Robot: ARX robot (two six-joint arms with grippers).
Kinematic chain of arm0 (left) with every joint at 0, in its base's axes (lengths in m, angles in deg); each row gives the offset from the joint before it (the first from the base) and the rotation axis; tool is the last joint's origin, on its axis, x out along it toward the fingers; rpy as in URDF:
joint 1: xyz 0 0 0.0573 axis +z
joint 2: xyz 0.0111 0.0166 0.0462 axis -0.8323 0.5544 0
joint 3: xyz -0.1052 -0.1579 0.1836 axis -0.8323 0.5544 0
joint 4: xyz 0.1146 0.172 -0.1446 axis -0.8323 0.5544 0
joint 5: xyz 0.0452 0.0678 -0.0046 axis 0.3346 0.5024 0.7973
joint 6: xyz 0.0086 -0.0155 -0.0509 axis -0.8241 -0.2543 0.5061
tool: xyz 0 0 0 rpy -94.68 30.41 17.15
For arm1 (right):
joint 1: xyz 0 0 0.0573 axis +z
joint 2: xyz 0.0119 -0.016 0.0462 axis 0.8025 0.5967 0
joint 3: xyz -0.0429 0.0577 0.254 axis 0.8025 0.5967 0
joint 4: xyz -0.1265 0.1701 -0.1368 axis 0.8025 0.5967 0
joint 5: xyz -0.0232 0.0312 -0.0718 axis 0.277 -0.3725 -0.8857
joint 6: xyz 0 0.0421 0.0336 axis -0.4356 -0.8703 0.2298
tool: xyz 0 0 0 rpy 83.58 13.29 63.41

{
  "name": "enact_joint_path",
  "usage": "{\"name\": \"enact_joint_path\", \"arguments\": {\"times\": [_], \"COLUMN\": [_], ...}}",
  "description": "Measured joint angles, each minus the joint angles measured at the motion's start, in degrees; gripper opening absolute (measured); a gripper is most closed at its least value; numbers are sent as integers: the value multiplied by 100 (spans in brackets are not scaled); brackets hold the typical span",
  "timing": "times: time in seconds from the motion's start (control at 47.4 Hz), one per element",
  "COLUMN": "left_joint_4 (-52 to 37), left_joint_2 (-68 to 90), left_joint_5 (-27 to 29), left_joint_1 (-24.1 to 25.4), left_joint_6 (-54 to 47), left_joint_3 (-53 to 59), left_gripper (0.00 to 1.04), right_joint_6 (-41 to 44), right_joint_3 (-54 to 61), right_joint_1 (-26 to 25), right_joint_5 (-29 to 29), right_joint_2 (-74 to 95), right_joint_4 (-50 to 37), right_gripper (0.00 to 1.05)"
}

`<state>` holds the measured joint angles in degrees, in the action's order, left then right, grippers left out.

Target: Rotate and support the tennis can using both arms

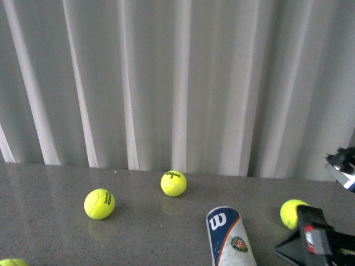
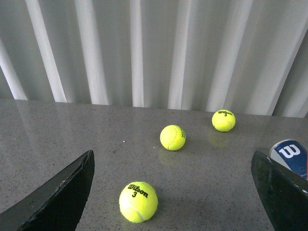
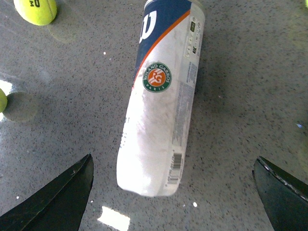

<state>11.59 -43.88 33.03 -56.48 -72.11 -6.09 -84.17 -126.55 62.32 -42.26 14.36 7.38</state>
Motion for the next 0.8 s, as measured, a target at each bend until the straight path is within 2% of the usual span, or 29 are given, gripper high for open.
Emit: {"name": "enact_joint_path", "arguments": {"times": [0.401, 0.569, 0.759, 0.801], "left_joint_4": [0, 0, 0, 0], "left_joint_2": [0, 0, 0, 0], "left_joint_5": [0, 0, 0, 0], "left_joint_1": [0, 0, 0, 0], "left_joint_6": [0, 0, 0, 0], "left_joint_3": [0, 0, 0, 0], "left_gripper": [98, 98, 98, 98], "right_joint_6": [-7, -118, -118, -92], "right_joint_3": [-1768, -2529, -2861, -2870], "right_joint_1": [310, 435, 673, 702], "right_joint_5": [-175, 28, -177, -258], "right_joint_2": [2271, 3145, 3676, 3705], "right_joint_4": [173, 273, 299, 297], "right_gripper": [98, 98, 98, 94]}}
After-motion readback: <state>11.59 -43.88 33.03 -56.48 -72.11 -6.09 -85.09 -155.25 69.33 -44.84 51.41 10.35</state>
